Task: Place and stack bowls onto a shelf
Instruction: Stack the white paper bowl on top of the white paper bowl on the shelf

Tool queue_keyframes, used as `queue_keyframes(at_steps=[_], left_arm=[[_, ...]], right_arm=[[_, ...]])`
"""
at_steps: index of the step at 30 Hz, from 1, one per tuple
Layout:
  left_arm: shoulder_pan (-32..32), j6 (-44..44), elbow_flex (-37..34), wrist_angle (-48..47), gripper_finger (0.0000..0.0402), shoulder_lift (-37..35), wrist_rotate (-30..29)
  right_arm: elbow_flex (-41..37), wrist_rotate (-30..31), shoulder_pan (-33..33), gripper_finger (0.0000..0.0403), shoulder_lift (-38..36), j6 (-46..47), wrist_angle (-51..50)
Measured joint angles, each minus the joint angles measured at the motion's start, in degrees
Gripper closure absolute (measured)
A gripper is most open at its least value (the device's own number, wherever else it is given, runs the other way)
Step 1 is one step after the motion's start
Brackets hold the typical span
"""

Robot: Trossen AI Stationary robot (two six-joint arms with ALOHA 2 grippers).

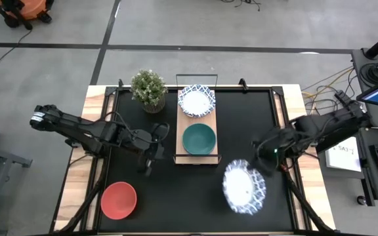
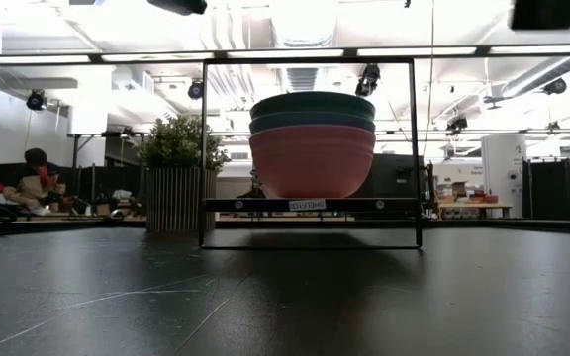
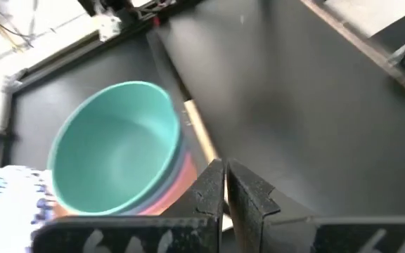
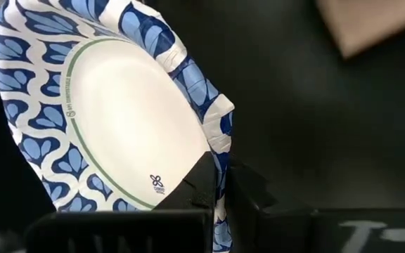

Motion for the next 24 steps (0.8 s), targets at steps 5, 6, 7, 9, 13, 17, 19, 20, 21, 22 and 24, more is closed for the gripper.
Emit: queue_keyframes(at_steps=[5,6,7,9,13,17,19,20,21,22,24], left_arm=[[0.24,5.02,0.00,-0.08,0.0401,-0.14,-8.33],[0.31,5.48,0.00,-0.06,0.0401,-0.17,-10.32],[0.37,5.78,0.00,-0.07,0.0401,-0.18,-12.32],[0.51,6.07,0.00,-0.06,0.0401,-0.24,-15.78],[0.88,6.10,0.00,-0.11,0.0401,-0.28,-18.11],[0.92,5.71,0.00,-1.64,0.0401,-0.28,-18.26],[0.92,4.76,-0.02,-2.30,0.0401,-0.28,-18.23],[0.92,4.11,-0.02,-2.79,0.0401,-0.28,-18.23],[0.92,3.58,-0.02,-3.15,0.0401,-0.28,-18.23],[0.92,3.07,-0.02,-3.39,0.0401,-0.28,-18.23],[0.92,2.14,-0.02,-4.58,0.0401,-0.28,-18.23]], right_arm=[[5.74,9.14,-5.49,0.0394,0.85,-0.50,-0.55],[6.90,10.88,-7.11,0.0394,1.41,-0.86,-0.42],[8.07,12.03,-8.80,0.0394,2.22,-2.06,-0.38],[10.39,12.95,-12.42,0.0394,4.00,-5.48,-0.37],[14.99,13.92,-21.14,0.0394,8.62,-10.33,-0.46],[19.89,10.23,-32.17,0.0394,14.19,-16.20,-1.18],[22.09,7.21,-37.90,0.0394,17.39,-19.37,-2.10],[22.99,5.82,-40.61,0.0394,19.07,-21.05,-2.30],[23.87,4.62,-43.36,0.0394,20.78,-22.64,-2.32],[24.69,3.50,-46.01,0.0394,22.59,-24.23,-2.28],[26.24,1.29,-50.71,0.0394,26.33,-27.27,-2.07]])
